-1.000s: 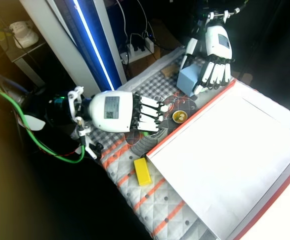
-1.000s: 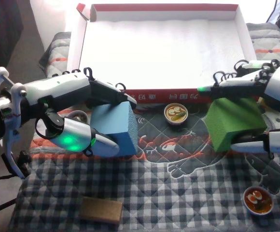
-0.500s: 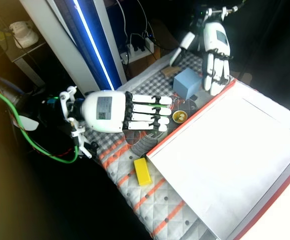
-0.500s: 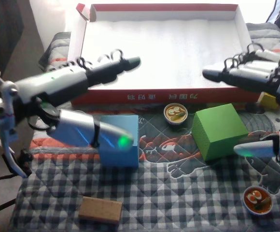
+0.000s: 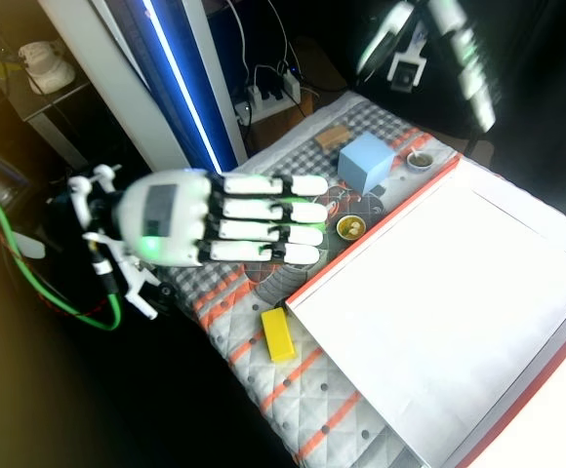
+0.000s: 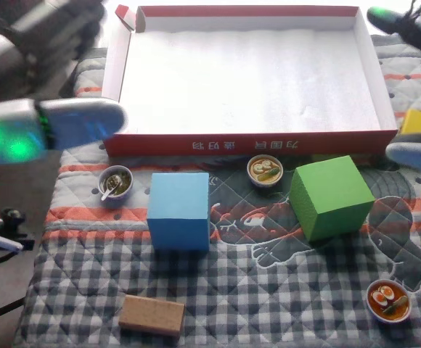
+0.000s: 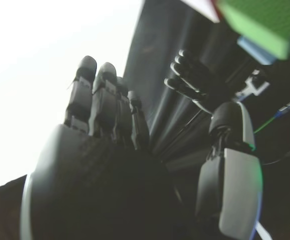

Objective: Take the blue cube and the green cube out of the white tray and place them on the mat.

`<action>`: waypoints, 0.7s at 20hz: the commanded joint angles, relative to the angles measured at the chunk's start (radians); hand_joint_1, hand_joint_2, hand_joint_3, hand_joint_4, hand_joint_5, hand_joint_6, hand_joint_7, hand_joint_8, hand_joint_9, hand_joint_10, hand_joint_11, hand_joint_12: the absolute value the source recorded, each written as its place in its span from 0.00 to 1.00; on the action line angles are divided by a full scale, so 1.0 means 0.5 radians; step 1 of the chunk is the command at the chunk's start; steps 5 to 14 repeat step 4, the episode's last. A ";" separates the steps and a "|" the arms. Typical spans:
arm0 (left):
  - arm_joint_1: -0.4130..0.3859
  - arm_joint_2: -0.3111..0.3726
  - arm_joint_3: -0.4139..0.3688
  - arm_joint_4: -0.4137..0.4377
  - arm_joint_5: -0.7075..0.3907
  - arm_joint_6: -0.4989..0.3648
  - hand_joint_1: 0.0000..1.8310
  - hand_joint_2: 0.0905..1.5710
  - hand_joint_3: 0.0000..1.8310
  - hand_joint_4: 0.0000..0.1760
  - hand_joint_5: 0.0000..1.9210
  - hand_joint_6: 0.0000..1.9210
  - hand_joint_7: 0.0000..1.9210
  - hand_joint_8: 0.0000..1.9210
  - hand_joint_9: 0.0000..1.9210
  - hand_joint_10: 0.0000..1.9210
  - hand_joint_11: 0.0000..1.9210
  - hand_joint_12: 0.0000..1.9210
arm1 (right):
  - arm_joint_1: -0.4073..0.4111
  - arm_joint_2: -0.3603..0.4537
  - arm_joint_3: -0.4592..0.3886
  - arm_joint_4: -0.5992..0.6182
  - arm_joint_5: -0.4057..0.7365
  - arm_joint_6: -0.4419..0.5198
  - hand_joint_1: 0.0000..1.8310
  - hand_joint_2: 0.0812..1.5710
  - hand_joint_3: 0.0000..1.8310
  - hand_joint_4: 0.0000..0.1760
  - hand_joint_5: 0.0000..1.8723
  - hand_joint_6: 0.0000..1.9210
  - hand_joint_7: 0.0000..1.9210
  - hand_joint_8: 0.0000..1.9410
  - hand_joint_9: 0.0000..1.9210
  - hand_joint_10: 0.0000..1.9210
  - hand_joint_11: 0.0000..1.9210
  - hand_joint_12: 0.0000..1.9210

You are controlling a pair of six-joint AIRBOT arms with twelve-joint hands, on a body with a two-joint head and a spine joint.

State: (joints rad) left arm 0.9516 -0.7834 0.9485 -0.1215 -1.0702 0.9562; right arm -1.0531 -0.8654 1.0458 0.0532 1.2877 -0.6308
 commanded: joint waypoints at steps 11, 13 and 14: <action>0.112 0.011 -0.003 -0.064 -0.786 -0.239 0.28 0.53 0.00 0.97 0.00 0.00 0.03 0.01 0.06 0.00 0.08 0.10 | -0.055 0.076 -0.083 0.072 0.560 -0.086 0.39 0.63 0.01 0.34 0.10 0.00 0.17 0.00 0.18 0.00 0.11 0.09; 0.112 0.011 -0.003 -0.064 -0.786 -0.239 0.28 0.53 0.00 0.97 0.00 0.00 0.03 0.01 0.06 0.00 0.08 0.10 | -0.055 0.076 -0.083 0.072 0.560 -0.086 0.39 0.63 0.01 0.34 0.10 0.00 0.17 0.00 0.18 0.00 0.11 0.09; 0.112 0.011 -0.003 -0.064 -0.786 -0.239 0.28 0.53 0.00 0.97 0.00 0.00 0.03 0.01 0.06 0.00 0.08 0.10 | -0.055 0.076 -0.083 0.072 0.560 -0.086 0.39 0.63 0.01 0.34 0.10 0.00 0.17 0.00 0.18 0.00 0.11 0.09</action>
